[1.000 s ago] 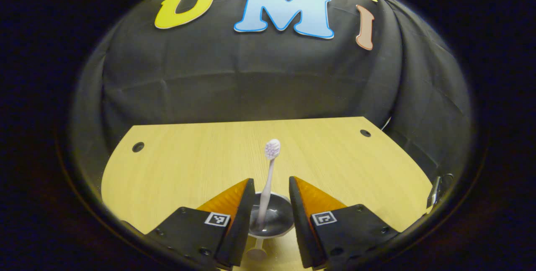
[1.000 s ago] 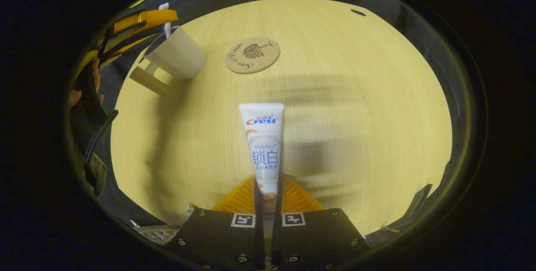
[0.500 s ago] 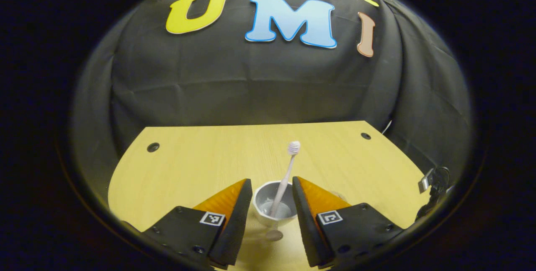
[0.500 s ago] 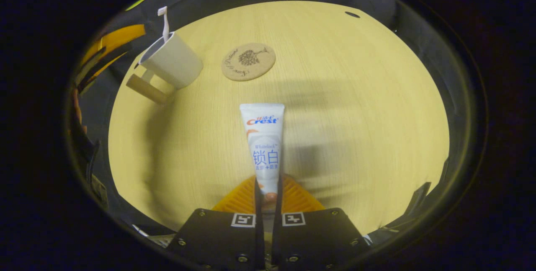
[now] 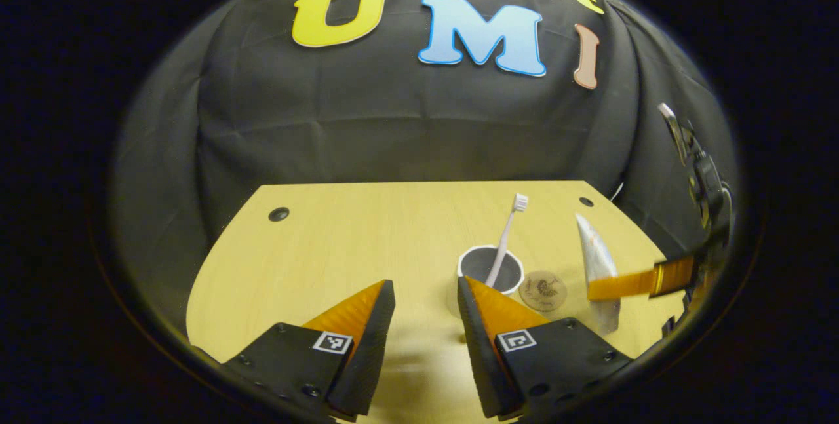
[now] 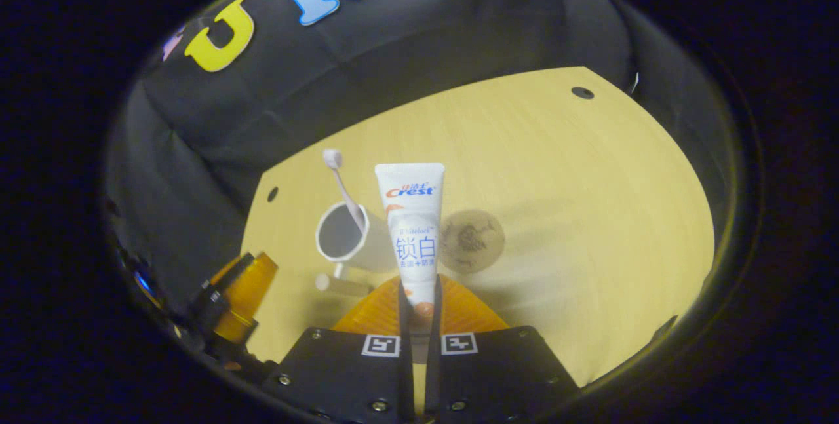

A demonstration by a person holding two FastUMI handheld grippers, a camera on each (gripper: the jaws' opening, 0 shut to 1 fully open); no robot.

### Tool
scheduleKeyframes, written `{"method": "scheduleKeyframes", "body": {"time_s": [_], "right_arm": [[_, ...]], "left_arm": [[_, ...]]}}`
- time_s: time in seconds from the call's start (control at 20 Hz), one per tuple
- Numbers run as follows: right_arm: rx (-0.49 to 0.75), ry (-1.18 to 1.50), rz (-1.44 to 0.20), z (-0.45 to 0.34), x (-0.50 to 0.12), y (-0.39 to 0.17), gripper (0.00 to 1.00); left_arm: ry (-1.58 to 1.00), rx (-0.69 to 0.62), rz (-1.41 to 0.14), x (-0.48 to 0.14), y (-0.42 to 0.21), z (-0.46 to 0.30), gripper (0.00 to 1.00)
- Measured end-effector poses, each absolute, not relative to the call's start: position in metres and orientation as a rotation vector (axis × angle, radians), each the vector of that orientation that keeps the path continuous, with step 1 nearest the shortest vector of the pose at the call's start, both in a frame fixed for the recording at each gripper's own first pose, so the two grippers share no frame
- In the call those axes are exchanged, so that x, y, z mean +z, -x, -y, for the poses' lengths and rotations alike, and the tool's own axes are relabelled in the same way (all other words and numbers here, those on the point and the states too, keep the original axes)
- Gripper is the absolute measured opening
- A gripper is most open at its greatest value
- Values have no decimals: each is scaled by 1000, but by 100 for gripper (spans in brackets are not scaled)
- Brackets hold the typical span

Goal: Put the toothbrush and toothpaste on the desktop into the cup, then pick up the cup and place it on the coaster on the desktop.

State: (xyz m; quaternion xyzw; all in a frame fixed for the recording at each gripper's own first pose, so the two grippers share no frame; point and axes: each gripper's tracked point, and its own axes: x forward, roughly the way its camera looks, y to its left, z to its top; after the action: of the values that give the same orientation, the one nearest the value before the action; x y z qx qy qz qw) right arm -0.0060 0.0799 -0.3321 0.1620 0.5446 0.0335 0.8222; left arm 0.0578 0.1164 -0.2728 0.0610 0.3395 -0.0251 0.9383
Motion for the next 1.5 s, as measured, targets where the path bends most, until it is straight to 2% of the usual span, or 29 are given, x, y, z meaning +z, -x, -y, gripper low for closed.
{"method": "scheduleKeyframes", "body": {"time_s": [0.35,0.65,0.7,0.75,0.8,0.9,1.1,1.15,1.2,1.35,1.4,1.5], "right_arm": [[59,-543,-1045,-119,-315,-57,8],[13,-545,-1015,-139,-342,-86,9],[9,-543,-995,-141,-345,-92,9],[1,-536,-980,-141,-350,-95,8],[-11,-523,-967,-140,-356,-99,9],[-25,-481,-932,-138,-360,-103,8],[-8,-381,-833,-145,-364,-105,8],[5,-374,-826,-149,-366,-107,11],[19,-373,-827,-154,-369,-106,10],[49,-333,-813,-159,-373,-100,14],[59,-328,-805,-162,-371,-98,19],[62,-331,-821,-161,-376,-93,19]], "left_arm": [[-117,-28,-723,-260,-24,-156,66],[-112,0,-753,-259,-5,-192,66],[-114,4,-758,-259,-2,-199,72],[-115,8,-764,-261,0,-204,71],[-117,13,-770,-262,1,-209,66],[-116,28,-783,-265,4,-219,70],[-118,46,-797,-268,7,-229,66],[-117,48,-801,-268,8,-230,66],[-114,49,-802,-270,6,-228,60],[-109,47,-812,-273,7,-224,60],[-109,43,-815,-275,5,-222,60],[-108,31,-821,-277,1,-219,60]]}}
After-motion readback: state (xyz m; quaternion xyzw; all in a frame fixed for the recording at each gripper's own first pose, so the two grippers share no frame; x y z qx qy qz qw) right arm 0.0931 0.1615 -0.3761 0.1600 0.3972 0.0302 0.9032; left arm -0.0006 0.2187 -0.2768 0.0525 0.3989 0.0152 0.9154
